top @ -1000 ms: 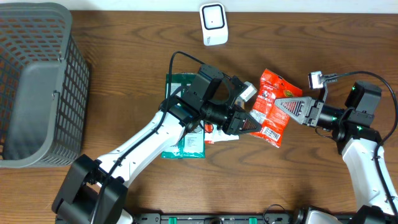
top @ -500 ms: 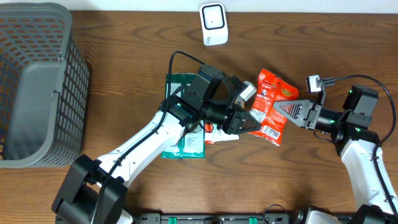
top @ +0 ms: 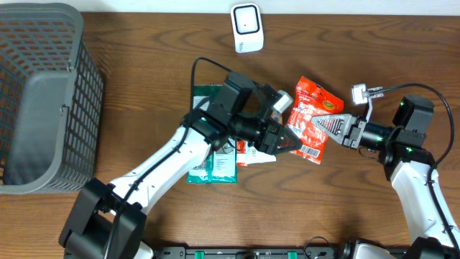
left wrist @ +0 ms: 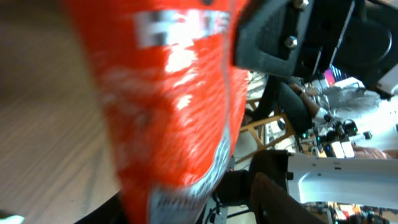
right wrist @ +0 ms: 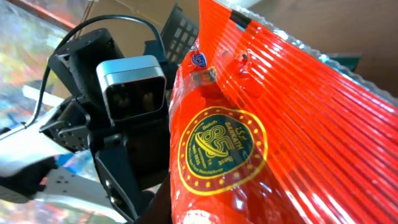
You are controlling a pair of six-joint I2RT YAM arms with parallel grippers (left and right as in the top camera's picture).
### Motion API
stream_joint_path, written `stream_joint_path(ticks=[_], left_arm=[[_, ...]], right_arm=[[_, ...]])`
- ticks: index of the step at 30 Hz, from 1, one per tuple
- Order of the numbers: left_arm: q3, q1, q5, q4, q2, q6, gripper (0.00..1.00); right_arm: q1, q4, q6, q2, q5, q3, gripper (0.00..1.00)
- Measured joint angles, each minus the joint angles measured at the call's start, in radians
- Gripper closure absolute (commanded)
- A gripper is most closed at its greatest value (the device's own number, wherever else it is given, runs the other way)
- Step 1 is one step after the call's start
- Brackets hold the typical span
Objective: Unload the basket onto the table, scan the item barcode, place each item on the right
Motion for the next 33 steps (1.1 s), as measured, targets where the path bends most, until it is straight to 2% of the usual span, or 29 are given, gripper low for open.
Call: stream_joint_path(ticks=[3, 8, 11, 14, 16, 19, 20, 23, 25, 26, 28, 30, 33], left_arm=[[0.0, 0.043, -0.003, -0.026, 0.0, 0.0, 0.42], [0.001, 0.159, -0.033, -0.141, -0.007, 0.003, 0.42], [-0.006, 0.195, -0.122, -0.252, -0.06, 0.018, 0.42], [-0.008, 0.209, -0.31, -0.379, -0.212, 0.028, 0.43], [-0.008, 0.208, -0.422, -0.444, -0.315, 0.026, 0.43], [-0.008, 0.208, -0.546, -0.509, -0.425, 0.026, 0.43], [-0.008, 0.208, -0.61, -0.539, -0.48, 0.026, 0.43], [-0.008, 0.208, -0.717, -0.594, -0.557, 0.025, 0.43], [-0.008, 0.208, -0.786, -0.622, -0.596, 0.026, 0.46], [-0.008, 0.208, -0.824, -0.634, -0.611, 0.026, 0.47], [-0.005, 0.208, -0.885, -0.666, -0.623, 0.026, 0.48], [0.034, 0.208, -0.922, -0.731, -0.6, 0.03, 0.47], [0.148, 0.222, -0.956, -0.84, -0.539, 0.034, 0.47]], right_arm=[[0.001, 0.152, 0.051, 0.0, 0.004, -0.008, 0.99], [0.023, 0.63, 0.375, -0.002, 0.0, -0.014, 0.99], [0.034, 0.712, 0.496, -0.003, -0.005, 0.009, 0.99], [0.035, 0.711, 0.602, -0.003, 0.024, 0.05, 0.98], [0.035, 0.666, 0.637, -0.004, 0.082, 0.066, 0.98], [0.035, 0.512, 0.622, -0.006, 0.206, 0.075, 0.99], [0.037, 0.405, 0.571, -0.005, 0.281, 0.076, 0.99], [0.05, 0.268, 0.459, -0.003, 0.391, 0.076, 0.99], [0.061, 0.161, 0.362, -0.003, 0.462, 0.082, 0.99], [0.064, 0.055, 0.303, -0.003, 0.497, 0.105, 0.99], [0.069, -0.223, 0.173, 0.008, 0.598, 0.217, 0.99], [0.106, -0.493, 0.024, 0.045, 0.749, 0.438, 0.99], [0.182, -0.683, -0.088, 0.094, 0.91, 0.687, 0.99]])
